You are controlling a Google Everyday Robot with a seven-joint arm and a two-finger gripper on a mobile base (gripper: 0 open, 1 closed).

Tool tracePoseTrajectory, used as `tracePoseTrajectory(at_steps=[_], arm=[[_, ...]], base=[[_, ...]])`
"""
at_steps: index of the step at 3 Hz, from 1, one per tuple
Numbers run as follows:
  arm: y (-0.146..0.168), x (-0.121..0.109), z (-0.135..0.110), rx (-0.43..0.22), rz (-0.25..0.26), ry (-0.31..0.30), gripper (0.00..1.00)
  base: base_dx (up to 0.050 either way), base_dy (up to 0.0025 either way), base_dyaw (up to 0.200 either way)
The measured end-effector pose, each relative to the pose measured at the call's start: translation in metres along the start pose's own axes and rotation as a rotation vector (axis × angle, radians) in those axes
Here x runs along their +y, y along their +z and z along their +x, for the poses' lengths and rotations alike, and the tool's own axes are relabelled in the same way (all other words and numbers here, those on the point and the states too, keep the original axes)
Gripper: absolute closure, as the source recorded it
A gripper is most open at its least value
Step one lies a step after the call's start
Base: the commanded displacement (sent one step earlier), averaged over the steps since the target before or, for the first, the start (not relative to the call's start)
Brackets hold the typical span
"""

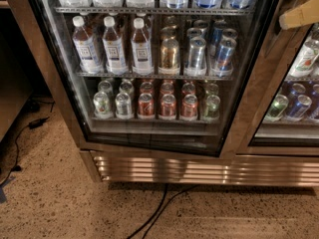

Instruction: Open left fridge door

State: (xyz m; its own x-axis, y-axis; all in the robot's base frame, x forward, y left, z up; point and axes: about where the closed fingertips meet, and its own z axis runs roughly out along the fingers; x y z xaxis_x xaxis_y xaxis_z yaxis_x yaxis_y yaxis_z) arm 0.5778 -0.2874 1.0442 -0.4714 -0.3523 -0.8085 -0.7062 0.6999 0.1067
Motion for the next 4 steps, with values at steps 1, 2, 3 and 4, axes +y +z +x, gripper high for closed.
tracePoseTrajectory(at_steps=[1, 2, 3, 4], arm=[[-0.0101, 0.0063, 0.0039, 0.013, 0.027, 0.018, 1.00], [-0.0096, 0.0083, 0.0052, 0.014, 0.029, 0.019, 1.00], [-0.0142, 0.0111, 0.0053, 0.017, 0.054, 0.019, 0.82], [-0.0130, 0.0121, 0.0050, 0.017, 0.054, 0.020, 0.59]], base=[[0.000, 0.00000, 0.000], [0.000, 0.00000, 0.000], [0.000, 0.00000, 0.000], [0.000, 0.00000, 0.000]])
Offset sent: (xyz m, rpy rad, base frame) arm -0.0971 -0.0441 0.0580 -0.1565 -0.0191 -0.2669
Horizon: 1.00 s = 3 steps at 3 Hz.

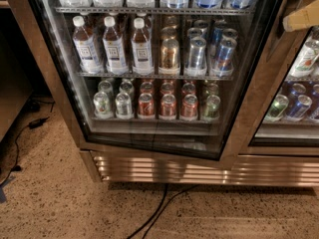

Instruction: Open left fridge door

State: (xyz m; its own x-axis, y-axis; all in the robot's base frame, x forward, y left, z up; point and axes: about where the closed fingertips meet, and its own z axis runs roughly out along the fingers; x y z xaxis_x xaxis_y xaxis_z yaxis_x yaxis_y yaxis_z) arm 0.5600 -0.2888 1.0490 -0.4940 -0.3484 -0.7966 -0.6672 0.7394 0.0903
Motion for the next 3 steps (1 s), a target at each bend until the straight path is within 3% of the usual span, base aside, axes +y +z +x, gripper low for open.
tracePoseTrajectory(at_steps=[1, 2, 3], arm=[[-0.003, 0.001, 0.000, 0.001, 0.019, 0.000, 0.36], [-0.050, -0.005, 0.008, 0.015, 0.187, 0.026, 0.13], [-0.064, 0.008, -0.005, 0.009, 0.217, -0.009, 0.14]], base=[[0.000, 0.00000, 0.000], [0.000, 0.00000, 0.000], [0.000, 0.00000, 0.000]])
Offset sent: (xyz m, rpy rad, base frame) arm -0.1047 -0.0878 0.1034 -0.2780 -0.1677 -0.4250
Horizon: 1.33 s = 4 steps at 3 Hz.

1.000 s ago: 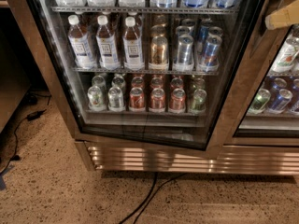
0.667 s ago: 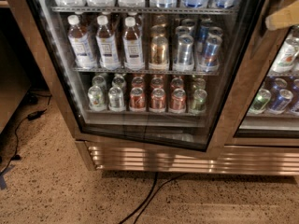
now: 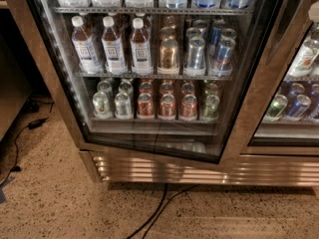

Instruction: Open left fridge door

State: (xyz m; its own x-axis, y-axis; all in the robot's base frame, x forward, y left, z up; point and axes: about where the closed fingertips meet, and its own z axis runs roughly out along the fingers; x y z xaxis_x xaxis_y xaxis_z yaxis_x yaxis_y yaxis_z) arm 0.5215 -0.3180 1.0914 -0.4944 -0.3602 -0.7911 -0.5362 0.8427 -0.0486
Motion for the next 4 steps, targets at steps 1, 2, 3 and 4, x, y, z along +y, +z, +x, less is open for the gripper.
tracePoseTrajectory(at_steps=[1, 2, 3, 4], arm=[[0.0045, -0.0004, 0.0018, 0.004, -0.005, 0.004, 0.29], [0.0045, -0.0003, 0.0018, 0.004, -0.005, 0.004, 0.47], [0.0046, -0.0003, 0.0018, 0.004, -0.005, 0.004, 0.70], [0.0046, -0.0003, 0.0018, 0.004, -0.005, 0.004, 0.93]], base=[[0.000, 0.00000, 0.000], [0.000, 0.00000, 0.000], [0.000, 0.00000, 0.000], [0.000, 0.00000, 0.000]])
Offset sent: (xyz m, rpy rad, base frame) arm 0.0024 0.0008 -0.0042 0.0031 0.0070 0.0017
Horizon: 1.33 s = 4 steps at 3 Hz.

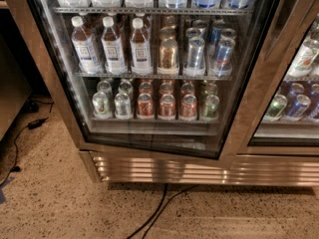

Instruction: Open left fridge door

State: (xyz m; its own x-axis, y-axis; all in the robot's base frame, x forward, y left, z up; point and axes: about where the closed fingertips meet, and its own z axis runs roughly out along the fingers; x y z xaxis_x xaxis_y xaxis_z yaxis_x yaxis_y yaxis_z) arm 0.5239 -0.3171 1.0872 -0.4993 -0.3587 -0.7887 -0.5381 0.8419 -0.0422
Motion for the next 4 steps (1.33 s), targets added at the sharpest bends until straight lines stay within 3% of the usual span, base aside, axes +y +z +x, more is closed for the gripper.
tracePoseTrajectory(at_steps=[1, 4], arm=[[0.0000, 0.0000, 0.0000, 0.000, 0.000, 0.000, 1.00], [-0.0024, -0.0049, -0.0009, 0.006, 0.039, -0.014, 1.00]], base=[[0.000, 0.00000, 0.000], [0.000, 0.00000, 0.000]])
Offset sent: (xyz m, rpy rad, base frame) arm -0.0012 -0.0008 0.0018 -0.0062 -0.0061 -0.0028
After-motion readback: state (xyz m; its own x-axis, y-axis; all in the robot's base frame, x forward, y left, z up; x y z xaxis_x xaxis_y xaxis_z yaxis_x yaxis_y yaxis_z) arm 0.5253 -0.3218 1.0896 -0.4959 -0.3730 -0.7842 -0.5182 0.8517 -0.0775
